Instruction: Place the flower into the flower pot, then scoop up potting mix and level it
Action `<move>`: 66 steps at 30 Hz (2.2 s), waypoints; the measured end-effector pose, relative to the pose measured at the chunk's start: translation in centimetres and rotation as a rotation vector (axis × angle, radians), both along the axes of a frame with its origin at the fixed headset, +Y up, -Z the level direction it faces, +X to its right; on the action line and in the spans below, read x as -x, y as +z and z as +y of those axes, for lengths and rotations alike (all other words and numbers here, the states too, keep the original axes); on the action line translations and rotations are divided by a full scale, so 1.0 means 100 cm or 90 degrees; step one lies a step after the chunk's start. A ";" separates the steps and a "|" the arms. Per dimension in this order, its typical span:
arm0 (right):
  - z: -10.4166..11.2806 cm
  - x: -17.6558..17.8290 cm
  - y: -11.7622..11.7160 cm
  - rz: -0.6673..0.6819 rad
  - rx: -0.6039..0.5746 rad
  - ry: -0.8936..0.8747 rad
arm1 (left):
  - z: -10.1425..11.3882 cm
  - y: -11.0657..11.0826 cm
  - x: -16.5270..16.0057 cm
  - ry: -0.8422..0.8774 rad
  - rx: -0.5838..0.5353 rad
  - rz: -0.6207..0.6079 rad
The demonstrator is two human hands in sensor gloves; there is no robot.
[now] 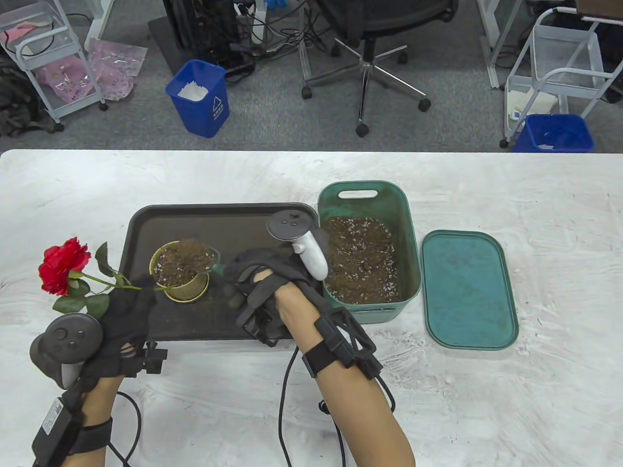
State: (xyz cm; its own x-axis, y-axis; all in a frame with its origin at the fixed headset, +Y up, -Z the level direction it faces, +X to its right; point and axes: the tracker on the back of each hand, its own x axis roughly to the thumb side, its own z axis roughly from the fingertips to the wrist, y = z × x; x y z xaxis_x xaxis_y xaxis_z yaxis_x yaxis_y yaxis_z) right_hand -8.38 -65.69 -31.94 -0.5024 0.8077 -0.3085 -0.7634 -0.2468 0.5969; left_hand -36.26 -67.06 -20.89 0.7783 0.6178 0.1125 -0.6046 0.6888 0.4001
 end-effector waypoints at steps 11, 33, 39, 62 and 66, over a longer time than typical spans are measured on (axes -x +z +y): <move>0.017 0.047 0.002 0.000 -0.262 0.281 | 0.000 0.000 0.000 -0.004 -0.002 -0.004; 0.062 0.072 0.049 0.111 -0.702 0.591 | 0.000 0.000 0.000 0.003 0.001 -0.004; 0.082 0.032 0.046 0.054 -0.664 0.556 | 0.000 0.000 -0.001 0.002 0.000 -0.004; 0.127 -0.160 0.001 -0.245 -0.309 0.632 | 0.000 -0.001 0.000 0.003 0.001 -0.005; 0.102 -0.174 -0.009 -0.200 -0.162 0.669 | 0.000 0.000 0.000 0.003 0.001 -0.004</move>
